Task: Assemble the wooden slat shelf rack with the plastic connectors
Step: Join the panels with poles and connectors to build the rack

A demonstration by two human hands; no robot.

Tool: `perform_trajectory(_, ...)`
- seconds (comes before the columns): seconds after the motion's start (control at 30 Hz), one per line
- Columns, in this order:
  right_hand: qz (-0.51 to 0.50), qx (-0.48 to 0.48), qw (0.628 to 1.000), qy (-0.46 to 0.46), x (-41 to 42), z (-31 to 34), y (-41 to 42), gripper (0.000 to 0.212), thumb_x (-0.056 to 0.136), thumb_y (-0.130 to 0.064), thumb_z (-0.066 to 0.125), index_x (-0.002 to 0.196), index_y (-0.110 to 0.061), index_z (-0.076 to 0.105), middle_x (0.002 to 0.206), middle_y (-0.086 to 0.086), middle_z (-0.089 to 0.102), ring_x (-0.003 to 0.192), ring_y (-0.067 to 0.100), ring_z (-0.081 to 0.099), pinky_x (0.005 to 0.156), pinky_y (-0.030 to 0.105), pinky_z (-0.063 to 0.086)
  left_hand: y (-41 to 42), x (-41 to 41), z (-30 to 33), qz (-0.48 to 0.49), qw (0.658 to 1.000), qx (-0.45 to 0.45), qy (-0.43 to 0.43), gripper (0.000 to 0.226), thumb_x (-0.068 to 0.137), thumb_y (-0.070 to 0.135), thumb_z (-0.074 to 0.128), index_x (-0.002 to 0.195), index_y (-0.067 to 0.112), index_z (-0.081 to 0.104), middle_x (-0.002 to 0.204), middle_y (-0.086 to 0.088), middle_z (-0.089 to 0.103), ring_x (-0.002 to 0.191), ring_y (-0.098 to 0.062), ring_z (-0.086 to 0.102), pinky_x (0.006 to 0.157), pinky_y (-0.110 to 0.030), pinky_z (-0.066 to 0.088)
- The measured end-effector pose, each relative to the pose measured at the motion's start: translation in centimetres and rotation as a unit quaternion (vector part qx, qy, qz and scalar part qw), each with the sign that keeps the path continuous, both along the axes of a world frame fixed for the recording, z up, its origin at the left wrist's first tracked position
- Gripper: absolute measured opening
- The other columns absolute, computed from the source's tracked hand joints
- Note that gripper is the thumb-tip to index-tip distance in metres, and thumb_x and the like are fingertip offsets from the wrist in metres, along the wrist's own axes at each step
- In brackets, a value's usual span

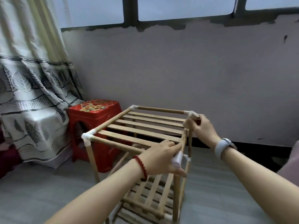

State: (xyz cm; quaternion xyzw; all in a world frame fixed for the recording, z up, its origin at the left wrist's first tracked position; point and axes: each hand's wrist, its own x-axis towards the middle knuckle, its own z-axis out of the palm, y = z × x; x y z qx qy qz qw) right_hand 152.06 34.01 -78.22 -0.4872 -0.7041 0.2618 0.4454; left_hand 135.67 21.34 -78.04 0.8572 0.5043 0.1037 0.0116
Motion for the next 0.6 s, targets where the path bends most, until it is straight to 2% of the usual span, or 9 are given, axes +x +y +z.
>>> perform_trajectory(0.1, -0.008, 0.013, 0.999, -0.028, 2.1, 1.2, -0.3, 0.025, 0.094, -0.039, 0.048, 0.096, -0.014, 0.05, 0.077, -0.002, 0.058, 0.068, 0.014, 0.055, 0.063, 0.029, 0.041, 3.2, 3.7, -0.4, 0.004, 0.999, 0.042, -0.024, 0.069, 0.083, 0.042, 0.064, 0.138, 0.009, 0.04, 0.131, -0.006, 0.046, 0.119, -0.018, 0.038, 0.1, -0.029, 0.033)
perform_trajectory(0.17, -0.011, 0.012, 0.999, -0.041, 3.7, 1.8, -0.5, 0.031, 0.093, -0.044, 0.046, 0.095, -0.013, 0.048, 0.074, -0.001, 0.057, 0.062, 0.012, 0.053, 0.061, 0.029, 0.04, 5.3, 5.8, -0.7, 0.01, 0.998, 0.066, -0.004, 0.06, 0.084, 0.044, 0.061, 0.134, 0.013, 0.045, 0.134, -0.006, 0.045, 0.124, -0.022, 0.037, 0.103, -0.035, 0.031)
perform_trajectory(0.27, -0.043, 0.001, 0.994, -0.103, 5.6, 2.9, -0.9, 0.034, 0.092, -0.046, 0.049, 0.097, -0.013, 0.048, 0.083, 0.002, 0.058, 0.075, 0.02, 0.056, 0.068, 0.033, 0.043, 7.4, 8.4, -0.9, 0.037, 0.996, 0.074, -0.011, 0.053, 0.084, 0.048, 0.058, 0.129, 0.02, 0.05, 0.132, -0.004, 0.042, 0.124, -0.023, 0.034, 0.102, -0.04, 0.032)
perform_trajectory(0.4, -0.102, 0.009, 0.971, -0.214, 7.5, 4.6, -1.6, 0.032, 0.09, -0.043, 0.05, 0.096, -0.011, 0.048, 0.094, 0.006, 0.061, 0.09, 0.028, 0.057, 0.074, 0.034, 0.043, 8.8, 9.8, -1.6, 0.051, 0.997, 0.051, 0.023, 0.059, 0.087, 0.045, 0.054, 0.139, 0.026, 0.033, 0.141, -0.003, 0.034, 0.131, -0.026, 0.03, 0.103, -0.047, 0.033)
perform_trajectory(0.47, -0.128, 0.029, 0.957, -0.26, 8.1, 6.4, -2.2, 0.032, 0.091, -0.043, 0.046, 0.097, -0.011, 0.044, 0.095, 0.007, 0.061, 0.093, 0.032, 0.057, 0.072, 0.033, 0.037, 9.2, 9.4, -1.9, 0.08, 0.995, 0.032, 0.046, 0.061, 0.087, 0.042, 0.054, 0.14, 0.025, 0.028, 0.138, -0.006, 0.04, 0.127, -0.029, 0.038, 0.098, -0.045, 0.038)
perform_trajectory(0.53, -0.158, 0.083, 0.945, -0.273, 8.3, 8.6, -2.9, 0.036, 0.094, -0.047, 0.042, 0.102, -0.011, 0.042, 0.101, 0.012, 0.063, 0.097, 0.034, 0.057, 0.073, 0.034, 0.033, 9.4, 8.8, -1.9, 0.098, 0.993, 0.027, 0.062, 0.055, 0.089, 0.041, 0.051, 0.137, 0.024, 0.031, 0.13, -0.006, 0.045, 0.117, -0.03, 0.047, 0.089, -0.042, 0.041)
perform_trajectory(0.6, -0.207, 0.154, 0.942, -0.213, 8.4, 9.1, -3.4, 0.042, 0.095, -0.048, 0.04, 0.109, -0.009, 0.043, 0.1, 0.016, 0.064, 0.096, 0.036, 0.058, 0.073, 0.035, 0.032, 9.4, 8.6, -2.0, 0.096, 0.993, 0.031, 0.059, 0.047, 0.092, 0.038, 0.048, 0.134, 0.023, 0.035, 0.126, -0.005, 0.047, 0.11, -0.029, 0.052, 0.081, -0.039, 0.041)
